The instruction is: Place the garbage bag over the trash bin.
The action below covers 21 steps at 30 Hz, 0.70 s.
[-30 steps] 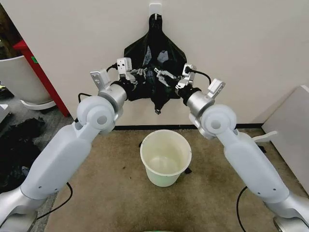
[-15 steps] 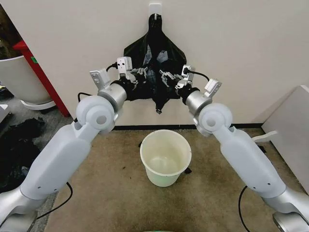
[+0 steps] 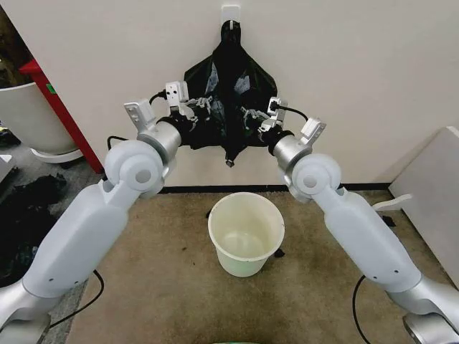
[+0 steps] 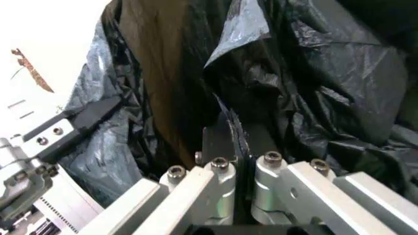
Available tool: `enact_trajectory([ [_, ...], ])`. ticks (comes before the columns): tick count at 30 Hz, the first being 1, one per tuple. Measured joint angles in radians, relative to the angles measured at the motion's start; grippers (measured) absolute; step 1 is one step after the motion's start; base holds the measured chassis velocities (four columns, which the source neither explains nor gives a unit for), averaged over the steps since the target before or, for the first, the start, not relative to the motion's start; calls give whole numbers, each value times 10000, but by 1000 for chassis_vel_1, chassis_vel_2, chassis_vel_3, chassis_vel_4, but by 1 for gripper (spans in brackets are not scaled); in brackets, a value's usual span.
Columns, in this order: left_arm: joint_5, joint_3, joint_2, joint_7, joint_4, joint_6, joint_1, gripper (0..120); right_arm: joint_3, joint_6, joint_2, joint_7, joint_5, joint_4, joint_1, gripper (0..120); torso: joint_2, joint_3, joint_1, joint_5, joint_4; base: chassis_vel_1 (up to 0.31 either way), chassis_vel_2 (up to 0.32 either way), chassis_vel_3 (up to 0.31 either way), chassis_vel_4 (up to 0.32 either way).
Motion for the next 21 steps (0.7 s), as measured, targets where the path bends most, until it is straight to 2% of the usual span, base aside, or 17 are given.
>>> enact_trajectory([
  [8, -2, -172, 52, -4, -10, -2, 75, 0, 380, 5, -350, 106, 267, 475, -413, 0, 0, 0, 0, 0, 0, 0, 0, 0, 0],
  [14, -91, -368, 388, -12, -301, 20, 394, 0, 778, -3, -862, 145, 702, 1111, -1154, 0, 0, -1, 0, 2, -1, 0, 0, 0, 0],
  [21, -128, -664, 1016, 4, -1210, 183, 1674, 0, 1312, -43, -1287, 88, 964, 1715, -2185, 0, 0, -1, 0, 0, -1, 0, 0, 0, 0],
])
